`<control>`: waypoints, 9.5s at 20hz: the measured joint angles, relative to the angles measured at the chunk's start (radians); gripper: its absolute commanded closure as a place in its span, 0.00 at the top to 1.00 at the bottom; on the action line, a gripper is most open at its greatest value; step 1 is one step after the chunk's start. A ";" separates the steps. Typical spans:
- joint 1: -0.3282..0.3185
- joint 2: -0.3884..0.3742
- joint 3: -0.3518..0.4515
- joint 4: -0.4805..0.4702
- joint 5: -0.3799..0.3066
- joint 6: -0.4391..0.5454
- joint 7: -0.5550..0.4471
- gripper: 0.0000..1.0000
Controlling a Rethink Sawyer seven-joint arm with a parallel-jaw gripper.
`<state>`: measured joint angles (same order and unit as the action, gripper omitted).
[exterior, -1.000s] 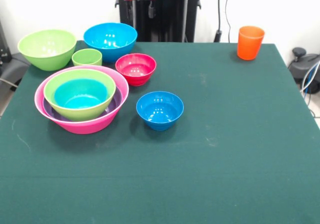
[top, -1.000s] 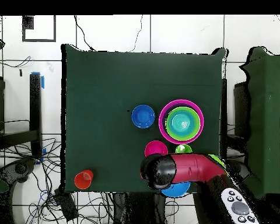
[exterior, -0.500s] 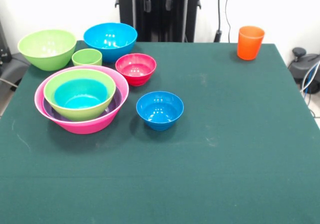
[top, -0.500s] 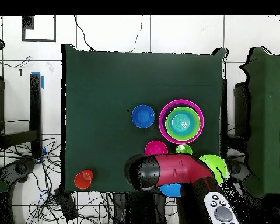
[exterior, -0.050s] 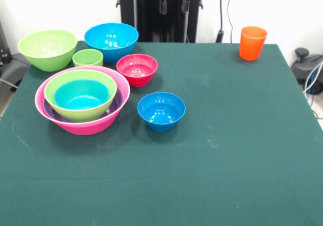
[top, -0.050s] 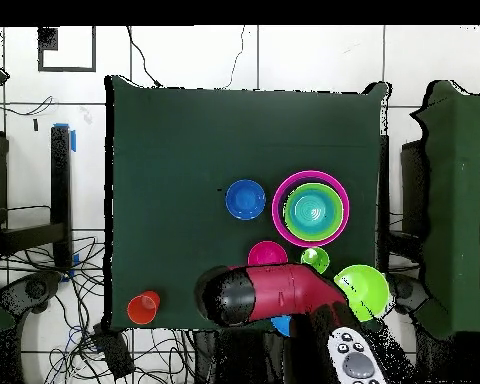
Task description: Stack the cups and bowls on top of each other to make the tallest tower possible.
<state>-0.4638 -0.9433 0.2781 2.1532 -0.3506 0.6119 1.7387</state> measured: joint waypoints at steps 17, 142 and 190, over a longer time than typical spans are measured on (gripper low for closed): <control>0.143 0.067 -0.048 0.007 0.097 -0.148 0.175 1.00; 0.464 0.214 -0.170 0.091 0.331 -0.518 0.302 0.00; 0.132 0.217 -0.086 0.091 0.226 -0.489 0.302 1.00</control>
<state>-0.3317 -0.7262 0.1917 2.2439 -0.1248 0.1229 2.0409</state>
